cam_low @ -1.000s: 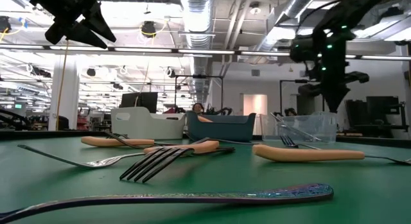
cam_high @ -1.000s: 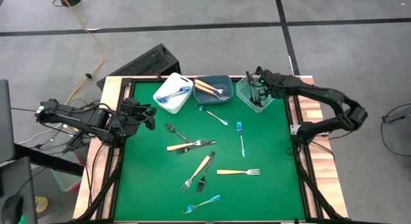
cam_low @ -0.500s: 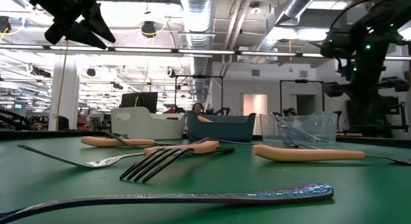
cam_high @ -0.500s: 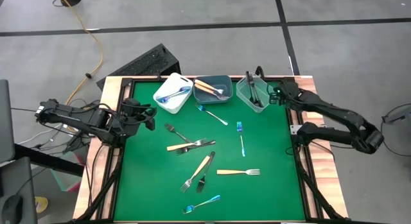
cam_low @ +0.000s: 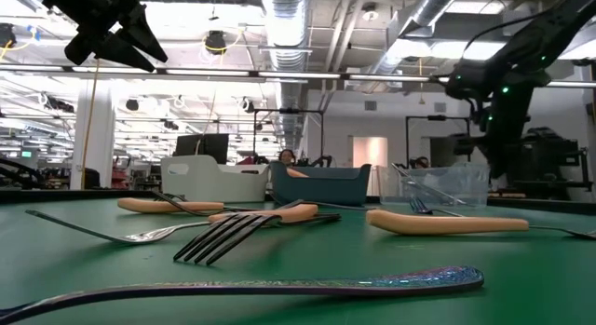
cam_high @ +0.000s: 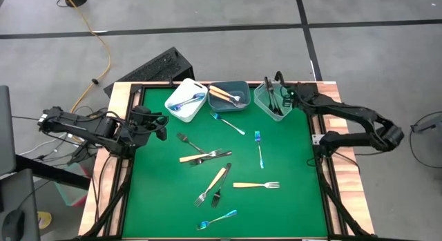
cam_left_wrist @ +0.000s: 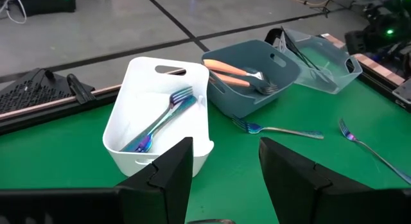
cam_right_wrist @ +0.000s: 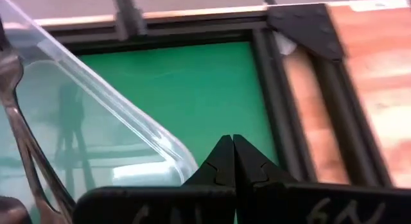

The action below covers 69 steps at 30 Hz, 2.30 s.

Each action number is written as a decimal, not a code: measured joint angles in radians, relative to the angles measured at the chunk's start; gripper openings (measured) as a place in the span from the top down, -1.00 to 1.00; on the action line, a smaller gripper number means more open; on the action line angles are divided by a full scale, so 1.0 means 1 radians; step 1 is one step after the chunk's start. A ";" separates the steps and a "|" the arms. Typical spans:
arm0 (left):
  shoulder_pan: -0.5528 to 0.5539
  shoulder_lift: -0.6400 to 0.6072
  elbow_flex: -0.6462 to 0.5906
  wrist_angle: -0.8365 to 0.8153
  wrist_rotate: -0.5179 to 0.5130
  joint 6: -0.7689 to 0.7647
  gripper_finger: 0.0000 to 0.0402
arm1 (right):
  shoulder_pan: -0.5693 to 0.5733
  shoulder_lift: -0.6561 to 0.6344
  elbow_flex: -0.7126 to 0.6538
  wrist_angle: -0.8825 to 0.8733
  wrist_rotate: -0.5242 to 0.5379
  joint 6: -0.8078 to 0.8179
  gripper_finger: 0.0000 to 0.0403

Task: Sort silverware by color (type)
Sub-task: Put the blue fork into the white bin

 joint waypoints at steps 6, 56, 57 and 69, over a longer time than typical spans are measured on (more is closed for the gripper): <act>0.000 0.000 0.000 0.000 0.000 0.002 0.19 | -0.006 0.036 0.003 0.038 -0.032 -0.028 0.98; 0.000 0.000 0.000 0.000 0.009 0.004 0.19 | 0.103 -0.128 0.047 -0.010 -0.025 0.012 0.98; 0.000 0.000 0.000 0.000 0.009 0.004 0.19 | 0.119 -0.157 0.047 -0.010 -0.043 0.008 0.98; 0.000 0.000 0.000 0.000 0.047 0.023 0.19 | 0.554 -0.324 0.047 0.072 -0.366 -0.122 0.98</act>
